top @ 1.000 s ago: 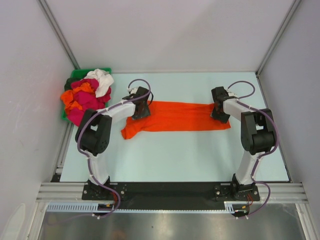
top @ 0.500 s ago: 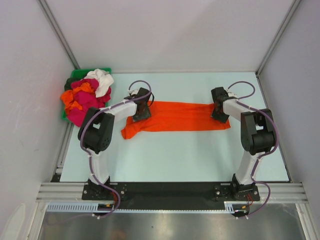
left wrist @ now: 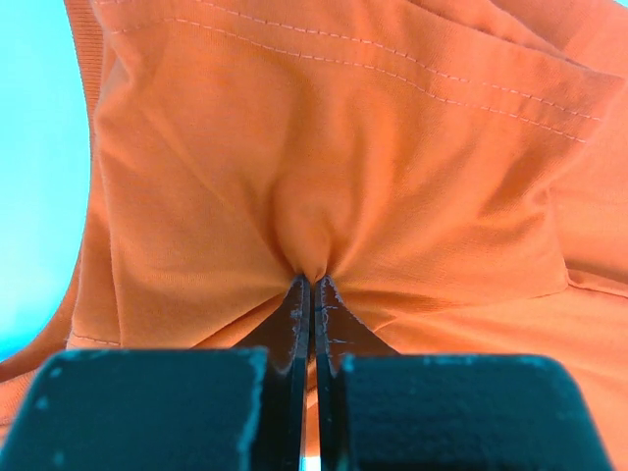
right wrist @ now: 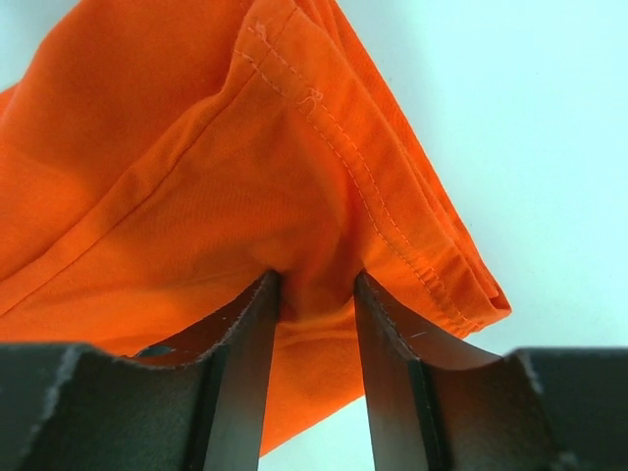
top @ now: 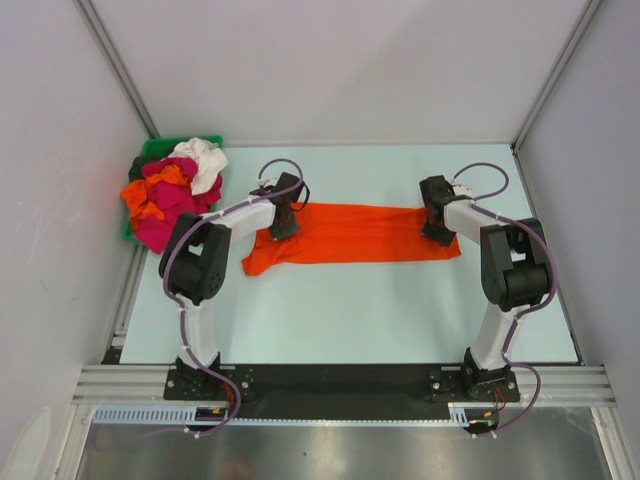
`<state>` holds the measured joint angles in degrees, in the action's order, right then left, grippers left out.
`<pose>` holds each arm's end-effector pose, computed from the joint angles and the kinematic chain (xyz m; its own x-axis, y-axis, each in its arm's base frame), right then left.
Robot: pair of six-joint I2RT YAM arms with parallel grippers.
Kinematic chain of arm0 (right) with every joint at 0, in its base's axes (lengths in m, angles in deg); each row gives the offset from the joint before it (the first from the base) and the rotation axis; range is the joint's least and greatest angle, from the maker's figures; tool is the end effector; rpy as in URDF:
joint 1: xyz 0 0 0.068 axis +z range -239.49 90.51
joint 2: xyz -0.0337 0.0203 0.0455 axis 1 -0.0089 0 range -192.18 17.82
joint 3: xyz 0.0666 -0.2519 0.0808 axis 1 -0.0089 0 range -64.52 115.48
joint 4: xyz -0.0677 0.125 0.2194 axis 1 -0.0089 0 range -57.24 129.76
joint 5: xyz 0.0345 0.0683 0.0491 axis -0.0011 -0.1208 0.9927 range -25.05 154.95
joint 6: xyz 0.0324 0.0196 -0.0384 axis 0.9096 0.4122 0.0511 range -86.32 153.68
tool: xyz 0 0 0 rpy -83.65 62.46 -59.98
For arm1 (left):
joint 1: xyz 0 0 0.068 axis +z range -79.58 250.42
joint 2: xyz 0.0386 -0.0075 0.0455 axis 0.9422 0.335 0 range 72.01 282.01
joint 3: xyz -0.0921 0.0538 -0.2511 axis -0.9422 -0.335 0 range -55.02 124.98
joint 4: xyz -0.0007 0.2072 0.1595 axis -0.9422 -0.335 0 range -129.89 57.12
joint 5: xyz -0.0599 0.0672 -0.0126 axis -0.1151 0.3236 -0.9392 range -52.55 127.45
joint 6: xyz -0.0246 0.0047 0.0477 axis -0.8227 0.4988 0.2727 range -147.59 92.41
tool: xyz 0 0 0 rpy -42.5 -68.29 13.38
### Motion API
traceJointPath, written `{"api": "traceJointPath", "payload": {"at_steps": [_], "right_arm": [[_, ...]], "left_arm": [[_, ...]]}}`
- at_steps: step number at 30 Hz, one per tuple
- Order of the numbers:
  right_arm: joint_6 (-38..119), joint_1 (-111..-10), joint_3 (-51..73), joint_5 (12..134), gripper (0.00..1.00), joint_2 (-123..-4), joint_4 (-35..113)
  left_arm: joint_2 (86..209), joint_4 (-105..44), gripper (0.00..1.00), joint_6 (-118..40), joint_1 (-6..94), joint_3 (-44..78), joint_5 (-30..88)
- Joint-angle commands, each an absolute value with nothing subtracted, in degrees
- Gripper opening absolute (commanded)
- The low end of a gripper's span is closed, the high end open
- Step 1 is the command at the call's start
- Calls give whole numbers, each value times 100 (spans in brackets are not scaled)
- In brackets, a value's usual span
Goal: Fold and stack the t-shirts
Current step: Rotate the tshirt 90 degrees
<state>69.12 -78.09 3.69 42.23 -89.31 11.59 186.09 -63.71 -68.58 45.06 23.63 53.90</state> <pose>0.3630 0.0592 0.1600 -0.7560 0.3931 -0.5235 0.4950 0.8665 -0.0642 0.3709 -0.1647 0.1624 -0.8263 -0.3044 -0.4739 -0.3101 0.9482 -0.0685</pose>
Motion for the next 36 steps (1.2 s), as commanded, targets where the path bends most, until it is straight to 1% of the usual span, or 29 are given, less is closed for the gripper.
{"api": "traceJointPath", "payload": {"at_steps": [1, 4, 5, 6, 17, 29, 36], "right_arm": [[6919, -7719, 17, 4289, 39, -9063, 609], [6928, -7684, -18, 4315, 19, -9090, 557], [6945, -7666, -53, 4341, 6, -9081, 539], [6963, -7640, -79, 4350, 1, -9081, 496], [7235, -7323, -624, 4561, 0, -8791, 294], [7753, -6269, -1283, 4965, 0, -8045, -137], [8227, -5435, -1723, 5264, 0, -7745, -313]], "left_arm": [[18820, -6751, 0, -6925, 4529, 2364, 5309], [18864, -6769, 0, -6864, 4529, 2399, 5265], [18890, -6769, 0, -6846, 4529, 2417, 5283], [18925, -6778, 0, -6828, 4529, 2452, 5283], [19180, -7006, 0, -6714, 4529, 2874, 5239], [20208, -7744, 0, -6372, 4564, 4604, 4993], [20972, -8324, 0, -6143, 4599, 6027, 4809]]}}
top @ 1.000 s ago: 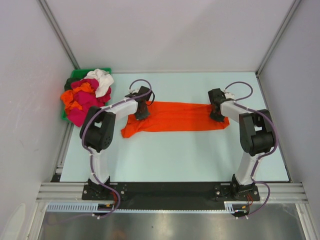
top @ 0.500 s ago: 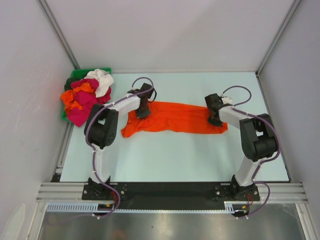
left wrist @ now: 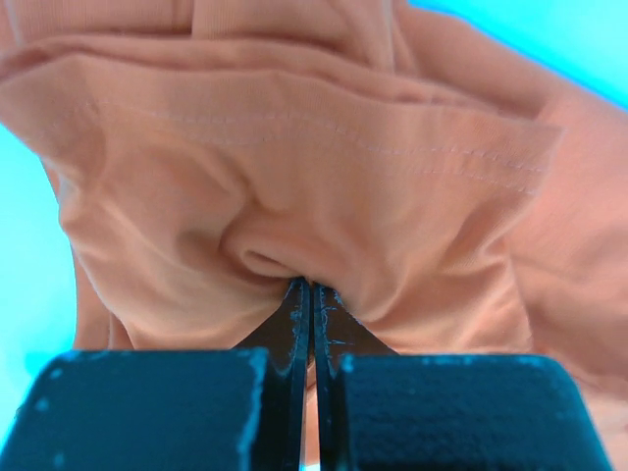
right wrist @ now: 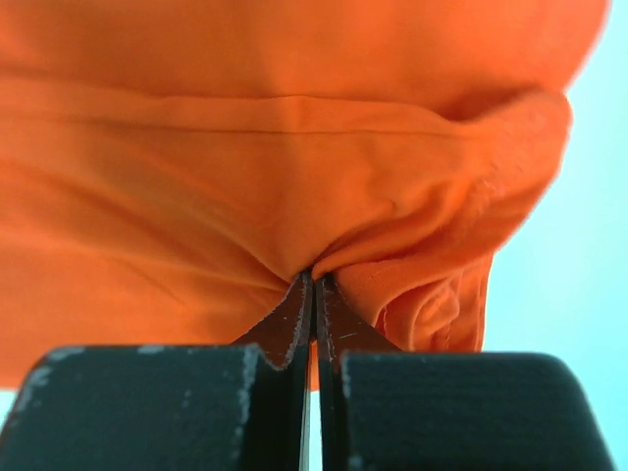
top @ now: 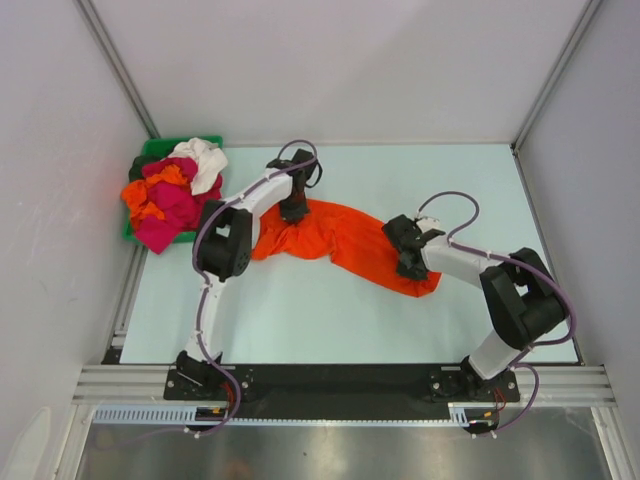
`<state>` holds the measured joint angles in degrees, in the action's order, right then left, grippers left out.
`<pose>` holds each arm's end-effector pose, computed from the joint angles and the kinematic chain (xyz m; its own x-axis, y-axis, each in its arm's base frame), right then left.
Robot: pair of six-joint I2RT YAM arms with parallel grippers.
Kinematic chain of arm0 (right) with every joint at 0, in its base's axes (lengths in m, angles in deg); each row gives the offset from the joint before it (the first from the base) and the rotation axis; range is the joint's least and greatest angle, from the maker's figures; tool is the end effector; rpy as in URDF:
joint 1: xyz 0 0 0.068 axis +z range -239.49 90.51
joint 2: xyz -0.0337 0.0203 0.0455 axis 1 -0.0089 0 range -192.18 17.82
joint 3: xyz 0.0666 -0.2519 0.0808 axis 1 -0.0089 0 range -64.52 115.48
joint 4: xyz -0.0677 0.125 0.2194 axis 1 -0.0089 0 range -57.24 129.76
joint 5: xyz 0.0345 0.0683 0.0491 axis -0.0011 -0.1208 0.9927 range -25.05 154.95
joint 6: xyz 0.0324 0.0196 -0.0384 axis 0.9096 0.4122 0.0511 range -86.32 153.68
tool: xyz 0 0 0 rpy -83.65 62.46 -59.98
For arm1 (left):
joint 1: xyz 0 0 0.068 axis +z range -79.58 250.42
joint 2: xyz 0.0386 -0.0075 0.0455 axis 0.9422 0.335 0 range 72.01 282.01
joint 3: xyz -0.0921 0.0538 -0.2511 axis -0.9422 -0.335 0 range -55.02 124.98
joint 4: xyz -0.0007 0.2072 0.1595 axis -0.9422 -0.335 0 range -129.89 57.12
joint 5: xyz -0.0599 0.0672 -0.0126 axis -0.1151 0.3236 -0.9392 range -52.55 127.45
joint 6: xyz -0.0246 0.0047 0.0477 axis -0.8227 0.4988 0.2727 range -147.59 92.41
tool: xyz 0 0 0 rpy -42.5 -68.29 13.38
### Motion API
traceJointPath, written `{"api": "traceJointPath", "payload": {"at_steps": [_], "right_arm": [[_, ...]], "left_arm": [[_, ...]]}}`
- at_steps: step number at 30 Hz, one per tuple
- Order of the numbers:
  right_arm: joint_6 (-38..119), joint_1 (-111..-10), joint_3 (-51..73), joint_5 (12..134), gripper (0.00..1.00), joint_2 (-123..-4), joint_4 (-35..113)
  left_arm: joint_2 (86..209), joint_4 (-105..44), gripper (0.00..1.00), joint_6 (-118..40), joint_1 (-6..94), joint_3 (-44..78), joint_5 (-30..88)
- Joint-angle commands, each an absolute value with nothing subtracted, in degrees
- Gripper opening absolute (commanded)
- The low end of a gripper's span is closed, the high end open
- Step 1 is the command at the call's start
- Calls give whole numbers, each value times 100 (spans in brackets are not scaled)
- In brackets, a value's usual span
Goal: Fold and stack the t-shirts
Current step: Rotate the tshirt 90 degrees
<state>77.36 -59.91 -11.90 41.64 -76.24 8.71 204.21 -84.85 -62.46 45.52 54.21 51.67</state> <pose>0.2627 0.1329 0.1578 -0.8414 0.2516 -0.4782 0.3197 0.9453 -0.0652 0.4341 -0.1920 0.1639 -0.9189 -0.1843 -0.3488 -0.2132 0.9759 0.0460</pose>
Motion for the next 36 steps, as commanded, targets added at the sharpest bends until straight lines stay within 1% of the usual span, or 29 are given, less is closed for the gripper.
{"api": "traceJointPath", "payload": {"at_steps": [1, 8, 11, 12, 16, 17, 25, 32, 36], "right_arm": [[8281, -5338, -1758, 5317, 0, -7728, -348], [8782, -4275, -1916, 5747, 0, -7789, -323], [9010, -3747, -1768, 6020, 0, -8069, -173], [9046, -3450, -1610, 6151, 0, -8175, -95], [8942, -2789, -1084, 6319, 0, -8719, -50], [8897, -2710, -1021, 6337, 0, -8912, -41], [8581, -2217, -669, 6811, 0, -9283, 618], [8089, -1848, 43, 7145, 0, -9766, 1013], [7685, -1699, 727, 7355, 0, -10003, 1180]], "left_arm": [[21078, -8342, 0, -6143, 4625, 6090, 4773], [21579, -8465, 0, -5959, 4634, 6977, 4571], [21868, -8588, 0, -5853, 4608, 7470, 4439], [21904, -8597, 0, -5827, 4599, 7662, 4413], [22150, -8632, 1, -5589, 4582, 8190, 4247], [22212, -8632, 2, -5511, 4582, 8331, 4194], [22318, -8536, 2, -5080, 4406, 8595, 3798], [22362, -8395, 0, -4825, 4002, 8824, 3271], [22327, -8298, 0, -4702, 3782, 8815, 2946]]}}
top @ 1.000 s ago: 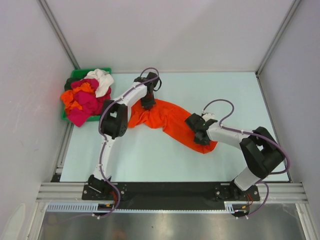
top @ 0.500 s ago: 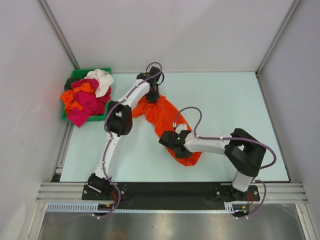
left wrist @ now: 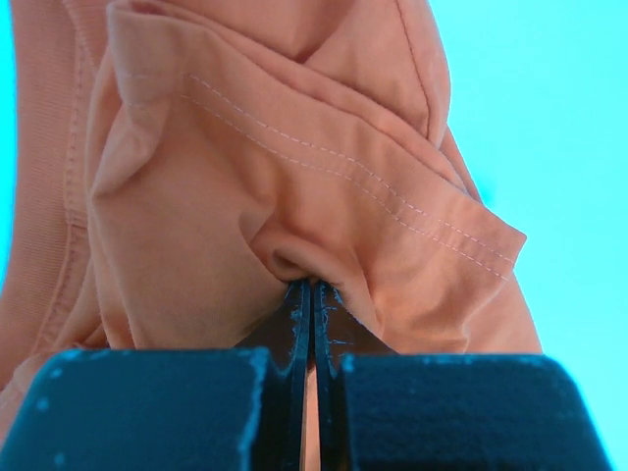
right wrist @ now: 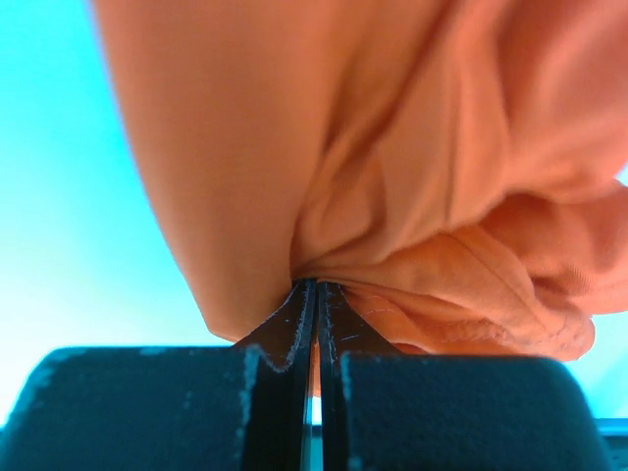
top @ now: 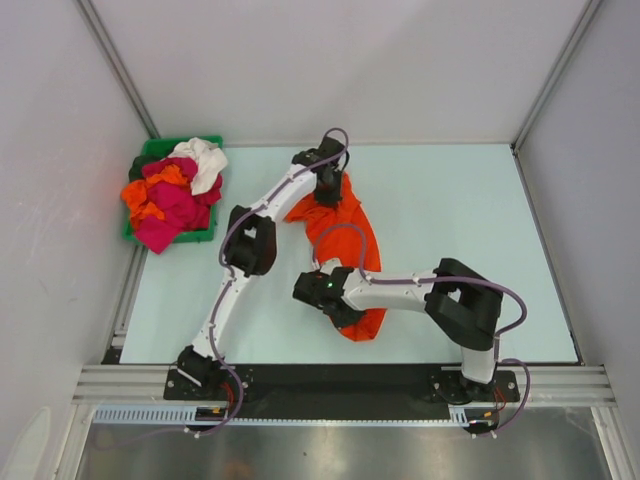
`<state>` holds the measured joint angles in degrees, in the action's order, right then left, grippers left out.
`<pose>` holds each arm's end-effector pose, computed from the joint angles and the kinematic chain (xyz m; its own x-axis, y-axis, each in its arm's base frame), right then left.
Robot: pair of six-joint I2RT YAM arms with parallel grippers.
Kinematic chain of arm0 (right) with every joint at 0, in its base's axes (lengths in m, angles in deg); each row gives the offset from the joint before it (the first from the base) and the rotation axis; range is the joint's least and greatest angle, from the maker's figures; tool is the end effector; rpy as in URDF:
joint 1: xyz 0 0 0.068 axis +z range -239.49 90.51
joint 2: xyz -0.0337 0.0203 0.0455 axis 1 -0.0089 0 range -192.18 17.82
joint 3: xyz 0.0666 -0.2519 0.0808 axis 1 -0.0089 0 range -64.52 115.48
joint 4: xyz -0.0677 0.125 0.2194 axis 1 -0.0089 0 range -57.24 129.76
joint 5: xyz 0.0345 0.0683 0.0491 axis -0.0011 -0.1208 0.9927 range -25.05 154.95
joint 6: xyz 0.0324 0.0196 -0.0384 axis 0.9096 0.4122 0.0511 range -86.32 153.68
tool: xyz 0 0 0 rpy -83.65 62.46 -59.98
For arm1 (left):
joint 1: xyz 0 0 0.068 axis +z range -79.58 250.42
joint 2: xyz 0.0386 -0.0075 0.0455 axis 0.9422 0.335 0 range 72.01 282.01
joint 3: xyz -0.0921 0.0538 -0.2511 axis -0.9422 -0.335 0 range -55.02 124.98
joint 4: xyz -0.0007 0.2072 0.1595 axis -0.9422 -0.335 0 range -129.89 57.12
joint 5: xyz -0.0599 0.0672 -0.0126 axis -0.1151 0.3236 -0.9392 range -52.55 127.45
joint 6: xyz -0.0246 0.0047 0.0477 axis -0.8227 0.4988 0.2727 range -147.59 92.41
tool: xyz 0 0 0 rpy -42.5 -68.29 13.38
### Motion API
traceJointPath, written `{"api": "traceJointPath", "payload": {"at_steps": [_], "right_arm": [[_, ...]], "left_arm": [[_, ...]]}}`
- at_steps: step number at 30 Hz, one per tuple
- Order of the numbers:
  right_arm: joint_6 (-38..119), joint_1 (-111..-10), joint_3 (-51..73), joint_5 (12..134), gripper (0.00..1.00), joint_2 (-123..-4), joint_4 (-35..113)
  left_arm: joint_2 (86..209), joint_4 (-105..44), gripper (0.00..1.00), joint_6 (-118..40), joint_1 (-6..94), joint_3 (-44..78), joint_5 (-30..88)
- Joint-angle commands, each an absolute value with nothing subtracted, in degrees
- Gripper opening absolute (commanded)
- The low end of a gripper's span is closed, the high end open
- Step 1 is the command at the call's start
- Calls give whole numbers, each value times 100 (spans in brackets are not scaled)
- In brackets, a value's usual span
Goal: Fold and stack the t-shirts
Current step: Rotate the tshirt 90 degrees
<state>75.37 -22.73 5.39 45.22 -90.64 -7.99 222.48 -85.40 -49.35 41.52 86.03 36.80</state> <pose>0.1450 0.3071 0.1508 -0.8635 -0.4245 -0.2722 -0.3777 0.9021 -0.2087 0.4838 -0.2676 0.1660 -0.8984 0.0727 -0.4332 0.1670 0.9687 -0.1837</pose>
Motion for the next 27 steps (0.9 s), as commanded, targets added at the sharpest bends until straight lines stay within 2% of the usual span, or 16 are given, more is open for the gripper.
{"api": "traceJointPath", "payload": {"at_steps": [1, 10, 16, 19, 20, 22, 23, 24, 25, 26, 27], "right_arm": [[7544, -1672, 833, 7391, 0, -10065, 1207], [7078, -1593, 1545, 7752, 0, -10320, 1409], [7077, -1873, 1372, 7357, 0, -10058, 1251], [7121, -2040, 967, 6980, 10, -9531, 1190], [7130, -2180, 714, 6804, 17, -9347, 1155], [7139, -2330, 493, 6680, 23, -8916, 1084], [7147, -2453, 387, 6584, 29, -8792, 1023], [7121, -2524, 221, 6539, 32, -8556, 979], [7104, -2568, 167, 6504, 37, -8441, 944], [7086, -2612, 132, 6260, 48, -8344, 865], [7077, -2682, 105, 6171, 55, -8238, 829]], "left_arm": [[22309, -8255, 1, -4649, 3756, 8798, 2849], [22362, -8088, 9, -4596, 3729, 8710, 2418], [22152, -8166, 18, -4596, 3746, 8675, 2970], [21784, -8166, 24, -4666, 3817, 8605, 3331], [21686, -8166, 26, -4701, 3869, 8578, 3514], [21406, -8140, 35, -4728, 3913, 8438, 3586], [21317, -8131, 39, -4736, 3966, 8385, 3656], [21229, -8096, 49, -4737, 3984, 8333, 3683], [21098, -8079, 55, -4737, 4001, 8245, 3701], [21027, -8079, 60, -4754, 4019, 8218, 3727], [20956, -8052, 69, -4780, 4010, 8200, 3736]]}}
